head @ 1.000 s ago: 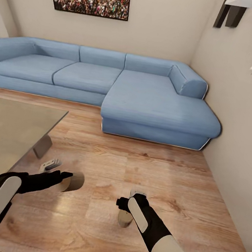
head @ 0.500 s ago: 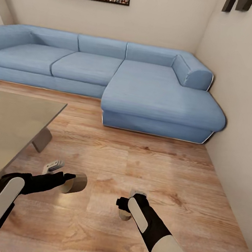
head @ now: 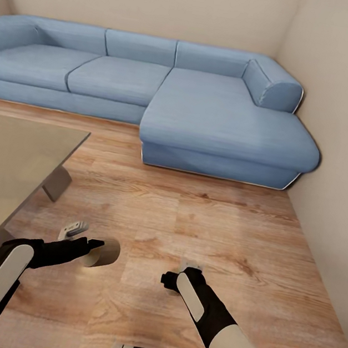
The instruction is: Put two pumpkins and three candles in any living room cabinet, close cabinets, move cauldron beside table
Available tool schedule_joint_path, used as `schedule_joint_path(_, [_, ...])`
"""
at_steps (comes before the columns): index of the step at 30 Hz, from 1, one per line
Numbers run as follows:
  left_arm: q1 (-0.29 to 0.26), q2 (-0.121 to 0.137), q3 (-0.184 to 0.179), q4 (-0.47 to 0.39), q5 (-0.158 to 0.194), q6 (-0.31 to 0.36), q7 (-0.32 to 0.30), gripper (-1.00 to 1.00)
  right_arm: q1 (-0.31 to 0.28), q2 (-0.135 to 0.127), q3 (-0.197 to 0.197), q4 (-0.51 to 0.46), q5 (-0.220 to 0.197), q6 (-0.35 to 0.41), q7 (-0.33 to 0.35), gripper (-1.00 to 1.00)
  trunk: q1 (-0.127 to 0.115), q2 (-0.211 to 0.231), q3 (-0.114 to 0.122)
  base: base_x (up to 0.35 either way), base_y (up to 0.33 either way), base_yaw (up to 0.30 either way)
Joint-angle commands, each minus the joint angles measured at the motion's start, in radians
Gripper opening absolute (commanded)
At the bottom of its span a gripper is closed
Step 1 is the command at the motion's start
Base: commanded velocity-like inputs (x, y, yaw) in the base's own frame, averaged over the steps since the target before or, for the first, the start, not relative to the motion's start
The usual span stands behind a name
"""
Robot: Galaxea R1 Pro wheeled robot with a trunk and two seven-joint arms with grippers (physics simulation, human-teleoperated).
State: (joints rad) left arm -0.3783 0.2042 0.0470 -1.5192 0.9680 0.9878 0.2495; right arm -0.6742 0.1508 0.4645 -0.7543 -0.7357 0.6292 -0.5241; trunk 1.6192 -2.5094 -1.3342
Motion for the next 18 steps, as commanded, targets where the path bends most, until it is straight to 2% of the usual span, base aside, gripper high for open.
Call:
schedule_joint_path(1, [-0.001,0.000,0.000,-0.001,0.012,0.003,0.010,-1.00,-0.001,-0.001,0.003,-0.001,-0.010,0.000,-0.010,1.00,0.000,-0.001,-0.005,0.000,0.000,0.000])
schedule_joint_path(9, [-0.001,0.000,0.001,-0.001,0.012,0.003,0.010,-1.00,-0.001,-0.001,0.004,-0.001,-0.006,-0.044,-0.020,1.00,0.004,-0.002,-0.036,0.000,0.000,0.000])
schedule_joint_path(18, [-0.001,0.000,-0.002,-0.002,0.012,0.003,0.010,-1.00,-0.001,-0.001,0.004,-0.001,-0.006,-0.049,-0.017,1.00,0.004,-0.002,-0.036,0.000,0.000,0.000])
